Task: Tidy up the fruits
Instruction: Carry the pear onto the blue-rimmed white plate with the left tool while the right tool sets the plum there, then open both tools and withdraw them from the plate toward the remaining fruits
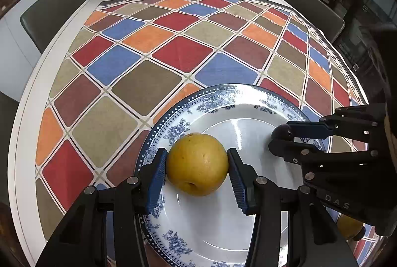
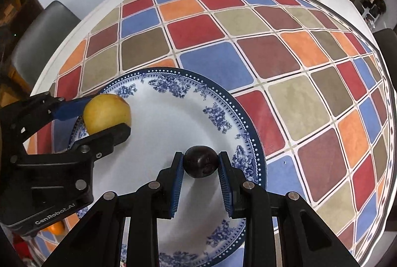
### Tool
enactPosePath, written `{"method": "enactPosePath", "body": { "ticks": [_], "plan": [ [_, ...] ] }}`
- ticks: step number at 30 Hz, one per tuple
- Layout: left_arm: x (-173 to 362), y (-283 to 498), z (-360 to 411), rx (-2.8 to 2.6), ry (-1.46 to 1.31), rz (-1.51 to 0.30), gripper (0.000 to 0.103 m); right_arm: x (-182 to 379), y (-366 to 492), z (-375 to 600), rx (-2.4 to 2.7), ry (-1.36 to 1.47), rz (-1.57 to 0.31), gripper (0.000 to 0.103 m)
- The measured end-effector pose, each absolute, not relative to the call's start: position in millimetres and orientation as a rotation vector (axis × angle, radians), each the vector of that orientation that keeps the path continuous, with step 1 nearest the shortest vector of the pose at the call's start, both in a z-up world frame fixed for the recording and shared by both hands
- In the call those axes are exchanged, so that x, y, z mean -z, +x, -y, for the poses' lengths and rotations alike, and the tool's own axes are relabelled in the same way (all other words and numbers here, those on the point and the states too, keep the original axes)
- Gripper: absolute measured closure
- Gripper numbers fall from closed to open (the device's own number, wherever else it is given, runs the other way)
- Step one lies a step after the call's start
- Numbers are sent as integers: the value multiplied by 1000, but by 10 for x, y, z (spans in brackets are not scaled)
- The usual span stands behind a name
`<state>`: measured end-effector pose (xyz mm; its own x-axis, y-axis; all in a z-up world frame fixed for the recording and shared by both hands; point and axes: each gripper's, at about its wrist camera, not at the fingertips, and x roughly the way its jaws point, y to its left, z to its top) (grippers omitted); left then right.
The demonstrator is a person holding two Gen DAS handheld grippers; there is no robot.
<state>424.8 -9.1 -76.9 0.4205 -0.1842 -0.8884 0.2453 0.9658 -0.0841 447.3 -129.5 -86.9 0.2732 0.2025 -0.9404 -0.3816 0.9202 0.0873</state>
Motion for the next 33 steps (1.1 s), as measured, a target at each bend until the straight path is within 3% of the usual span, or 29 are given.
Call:
{"method": "enactPosePath", "body": {
  "ticks": [5,9,12,33],
  "plan": [
    [763,4257,98,258,65,-1108,54,905,4479,1290,-402,-163,-1237,74],
    [706,4251,91,244,54,-1099,47,905,4498,1317,-404,-133,-1247,72],
    [617,4208,66,246,39,-1084,44,869,4476,1335,-406,-123,-1236,59],
    [-370,2993,99,284,36,-817,32,-29,3474,1651,-405,-37,-971,57]
  ]
}}
